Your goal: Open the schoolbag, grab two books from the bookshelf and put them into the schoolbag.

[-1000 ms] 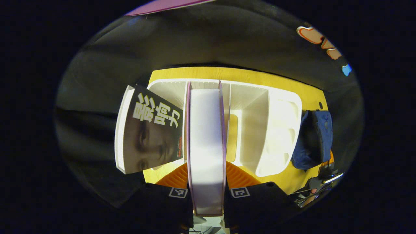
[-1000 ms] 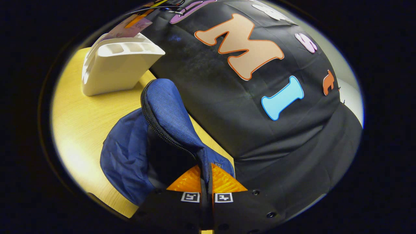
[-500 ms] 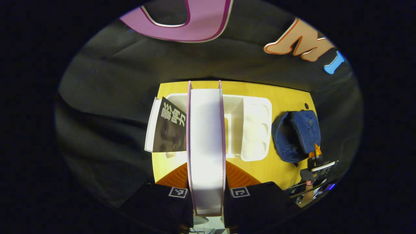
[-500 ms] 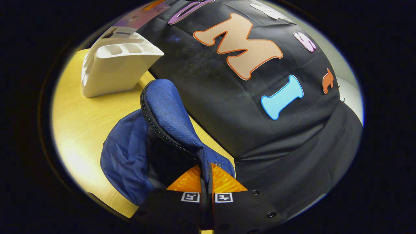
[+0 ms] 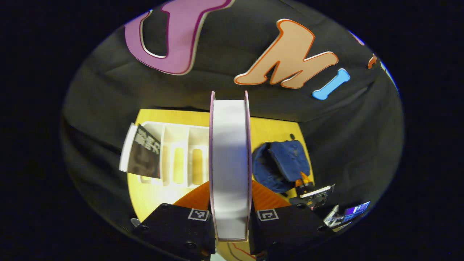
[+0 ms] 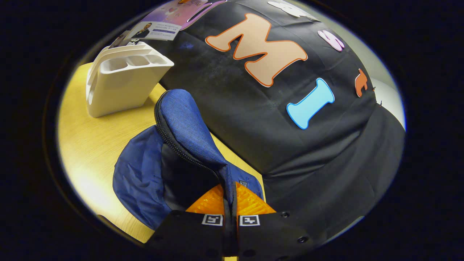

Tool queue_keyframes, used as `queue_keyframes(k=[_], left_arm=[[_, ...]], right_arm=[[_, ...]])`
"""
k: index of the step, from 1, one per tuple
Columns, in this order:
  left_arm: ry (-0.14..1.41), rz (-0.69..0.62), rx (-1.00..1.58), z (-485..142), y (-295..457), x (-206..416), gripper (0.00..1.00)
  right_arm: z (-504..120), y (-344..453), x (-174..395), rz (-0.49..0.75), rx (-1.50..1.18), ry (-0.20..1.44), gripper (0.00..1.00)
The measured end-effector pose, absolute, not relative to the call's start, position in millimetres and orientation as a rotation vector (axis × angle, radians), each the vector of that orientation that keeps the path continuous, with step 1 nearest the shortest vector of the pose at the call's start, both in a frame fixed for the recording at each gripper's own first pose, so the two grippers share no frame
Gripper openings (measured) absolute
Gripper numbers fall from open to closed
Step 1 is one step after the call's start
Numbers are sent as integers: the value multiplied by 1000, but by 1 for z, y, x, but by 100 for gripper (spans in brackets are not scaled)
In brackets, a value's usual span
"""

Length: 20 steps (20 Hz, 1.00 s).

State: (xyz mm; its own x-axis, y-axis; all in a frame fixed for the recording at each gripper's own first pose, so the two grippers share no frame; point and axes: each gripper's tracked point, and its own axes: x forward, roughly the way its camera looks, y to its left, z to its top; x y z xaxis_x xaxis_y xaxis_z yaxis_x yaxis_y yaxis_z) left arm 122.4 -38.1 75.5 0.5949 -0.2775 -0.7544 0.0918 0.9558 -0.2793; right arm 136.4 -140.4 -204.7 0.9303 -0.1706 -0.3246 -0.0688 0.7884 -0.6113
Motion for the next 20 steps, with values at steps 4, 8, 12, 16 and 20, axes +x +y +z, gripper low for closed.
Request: queue_keyframes(k=[4, 8, 12, 16, 20], left_arm=[[936, -325, -293, 37, -82, 121, 33], [933, -384, -378, 1, -119, 127, 33], [902, -393, -449, -45, -146, 141, 32], [890, -428, -563, -84, -192, 157, 33], [874, -450, -628, -123, -237, 170, 33]], right_arm=[[-203, -143, 138, -62, -641, 380, 3], [-201, -147, 137, -83, -599, 380, 3], [-193, -151, 141, -106, -564, 359, 3], [-190, -148, 139, -104, -546, 339, 5], [-187, -145, 139, -88, -537, 322, 3]])
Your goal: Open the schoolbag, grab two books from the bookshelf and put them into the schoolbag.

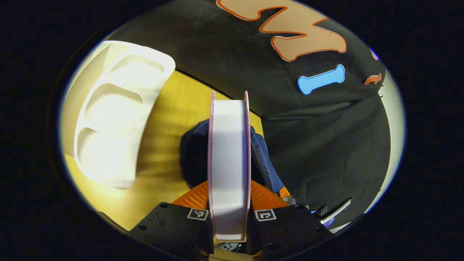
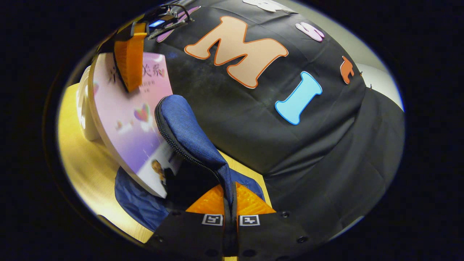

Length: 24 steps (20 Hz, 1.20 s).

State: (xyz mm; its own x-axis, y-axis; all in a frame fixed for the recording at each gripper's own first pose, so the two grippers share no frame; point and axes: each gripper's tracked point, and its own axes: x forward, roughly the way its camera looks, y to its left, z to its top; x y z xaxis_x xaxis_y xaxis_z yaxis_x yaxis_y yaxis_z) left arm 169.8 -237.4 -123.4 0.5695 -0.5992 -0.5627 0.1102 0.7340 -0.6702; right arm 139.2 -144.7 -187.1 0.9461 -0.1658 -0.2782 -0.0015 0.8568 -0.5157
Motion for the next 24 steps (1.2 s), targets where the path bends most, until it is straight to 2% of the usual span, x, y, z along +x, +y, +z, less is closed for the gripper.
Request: queue_keyframes(k=[17, 18, 21, 24], left_arm=[[784, -612, -780, -209, -345, 216, 34], [775, -619, -781, -211, -346, 217, 30], [767, -618, -820, -214, -355, 230, 33], [763, -563, -841, -224, -351, 242, 36]], right_arm=[[-180, -146, 132, -82, -499, 264, 3], [-181, -144, 131, -81, -498, 264, 3], [-182, -143, 130, -82, -500, 266, 3], [-184, -146, 131, -91, -484, 277, 3]])
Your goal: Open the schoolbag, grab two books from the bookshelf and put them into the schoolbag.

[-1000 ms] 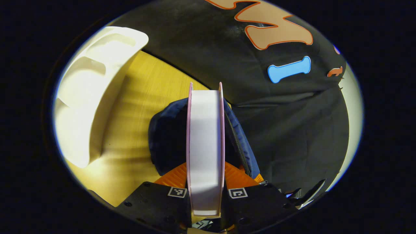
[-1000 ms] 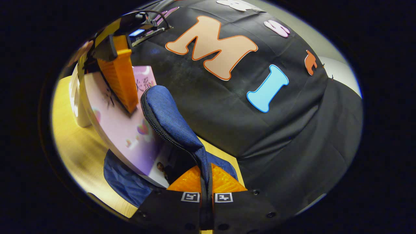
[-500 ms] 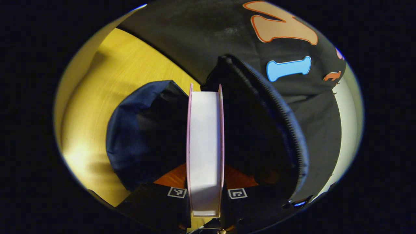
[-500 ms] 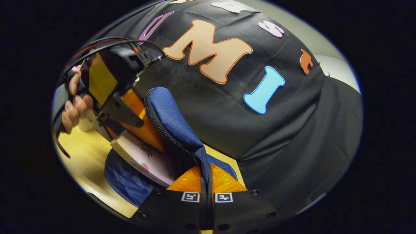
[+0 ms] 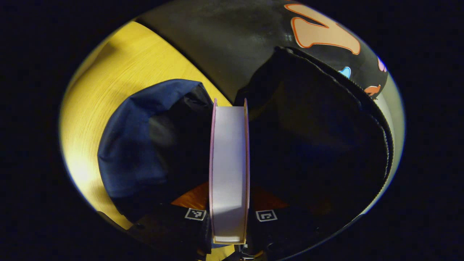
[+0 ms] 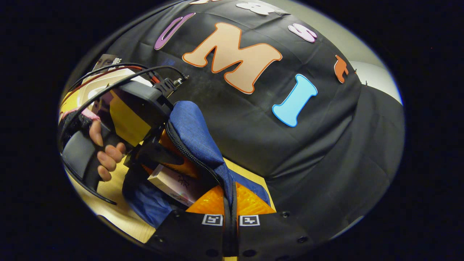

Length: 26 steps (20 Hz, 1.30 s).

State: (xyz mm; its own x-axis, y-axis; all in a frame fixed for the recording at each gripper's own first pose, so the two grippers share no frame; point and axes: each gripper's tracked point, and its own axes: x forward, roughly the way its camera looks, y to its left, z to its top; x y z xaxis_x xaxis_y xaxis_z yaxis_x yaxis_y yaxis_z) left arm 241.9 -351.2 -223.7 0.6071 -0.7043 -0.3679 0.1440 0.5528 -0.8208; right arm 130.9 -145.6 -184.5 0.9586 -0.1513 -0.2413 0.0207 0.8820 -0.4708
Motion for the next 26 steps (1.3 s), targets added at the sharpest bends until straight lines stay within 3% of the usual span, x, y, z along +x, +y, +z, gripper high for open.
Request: queue_keyframes(k=[1, 3, 7, 8, 16, 26], left_arm=[[771, -537, -826, -227, -346, 243, 37], [783, -496, -781, -236, -337, 243, 56], [785, -430, -648, -236, -308, 236, 82], [785, -413, -600, -234, -300, 236, 98], [769, -413, -441, -195, -256, 187, 95], [867, -458, -250, -126, -191, 96, 94]], right_arm=[[-186, -145, 133, -92, -482, 280, 3], [-188, -144, 132, -91, -486, 284, 3], [-192, -143, 131, -83, -493, 294, 5], [-192, -143, 131, -83, -494, 295, 5], [-196, -142, 129, -70, -495, 310, 5], [-202, -138, 125, -43, -521, 312, 5]])
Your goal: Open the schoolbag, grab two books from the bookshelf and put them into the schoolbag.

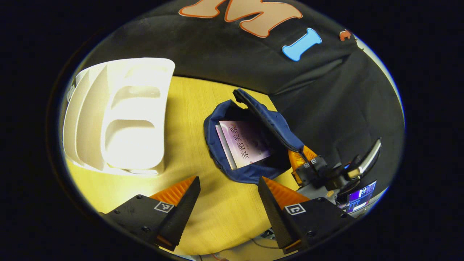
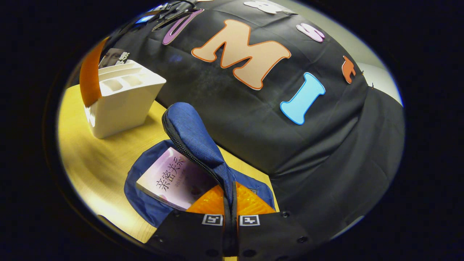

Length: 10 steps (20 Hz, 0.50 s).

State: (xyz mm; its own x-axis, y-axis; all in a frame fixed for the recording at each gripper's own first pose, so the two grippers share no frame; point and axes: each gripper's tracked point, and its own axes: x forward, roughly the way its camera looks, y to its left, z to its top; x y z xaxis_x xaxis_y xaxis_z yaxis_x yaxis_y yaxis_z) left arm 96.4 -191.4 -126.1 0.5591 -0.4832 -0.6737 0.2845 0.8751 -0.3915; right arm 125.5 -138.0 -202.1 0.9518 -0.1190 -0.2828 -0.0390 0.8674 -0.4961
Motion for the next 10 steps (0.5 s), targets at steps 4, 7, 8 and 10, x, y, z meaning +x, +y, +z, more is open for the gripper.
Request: queue_keyframes(k=[4, 7, 8, 10], left_arm=[[875, -411, -323, -92, -149, 91, 94], [863, -362, -298, -53, -105, 98, 95], [847, -345, -273, -42, -87, 104, 95], [821, -284, -223, -22, -48, 117, 94]], right_arm=[[-202, -137, 125, -38, -529, 316, 3], [-205, -136, 125, -29, -545, 319, 5], [-205, -135, 127, -27, -550, 319, 5], [-207, -132, 127, -23, -557, 322, 5]])
